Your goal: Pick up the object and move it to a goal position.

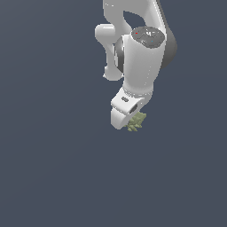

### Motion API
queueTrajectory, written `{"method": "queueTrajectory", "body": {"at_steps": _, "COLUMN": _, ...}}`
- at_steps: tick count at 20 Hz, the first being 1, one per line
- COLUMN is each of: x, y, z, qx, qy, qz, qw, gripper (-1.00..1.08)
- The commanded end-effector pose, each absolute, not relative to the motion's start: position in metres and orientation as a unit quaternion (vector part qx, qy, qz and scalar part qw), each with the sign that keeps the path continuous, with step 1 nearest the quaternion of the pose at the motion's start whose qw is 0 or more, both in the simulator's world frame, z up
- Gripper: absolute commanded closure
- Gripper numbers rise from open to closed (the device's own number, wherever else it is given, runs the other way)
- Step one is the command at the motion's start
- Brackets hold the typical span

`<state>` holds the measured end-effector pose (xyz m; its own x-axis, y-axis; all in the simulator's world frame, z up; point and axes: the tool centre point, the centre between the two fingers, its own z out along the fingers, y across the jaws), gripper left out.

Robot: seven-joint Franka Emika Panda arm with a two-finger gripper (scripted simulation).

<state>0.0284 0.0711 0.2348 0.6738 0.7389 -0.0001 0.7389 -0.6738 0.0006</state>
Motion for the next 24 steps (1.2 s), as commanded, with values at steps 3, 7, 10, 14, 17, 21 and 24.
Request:
{"method": "queueTrajectory", "body": {"at_steps": 3, "x": 0.03, "y": 0.09, "z": 0.285, "qx": 0.915, "qy": 0.404, "qz": 0.0, "qw": 0.0, "gripper": 1.08}}
{"method": "queueTrajectory", "body": {"at_steps": 7, "x": 0.032, "y": 0.104, "z": 0.323, "qx": 0.915, "qy": 0.404, "qz": 0.0, "qw": 0.0, "gripper": 1.08}}
{"method": "queueTrajectory", "body": {"at_steps": 10, "x": 0.033, "y": 0.112, "z": 0.345, "qx": 0.915, "qy": 0.404, "qz": 0.0, "qw": 0.0, "gripper": 1.08}}
{"method": "queueTrajectory", "body": {"at_steps": 14, "x": 0.035, "y": 0.12, "z": 0.365, "qx": 0.915, "qy": 0.403, "qz": 0.0, "qw": 0.0, "gripper": 1.08}}
{"method": "queueTrajectory", "body": {"at_steps": 17, "x": 0.036, "y": 0.123, "z": 0.375, "qx": 0.915, "qy": 0.403, "qz": 0.0, "qw": 0.0, "gripper": 1.08}}
{"method": "queueTrajectory", "body": {"at_steps": 21, "x": 0.038, "y": 0.126, "z": 0.382, "qx": 0.915, "qy": 0.403, "qz": 0.0, "qw": 0.0, "gripper": 1.08}}
{"method": "queueTrajectory", "body": {"at_steps": 24, "x": 0.038, "y": 0.126, "z": 0.383, "qx": 0.915, "qy": 0.403, "qz": 0.0, "qw": 0.0, "gripper": 1.08}}
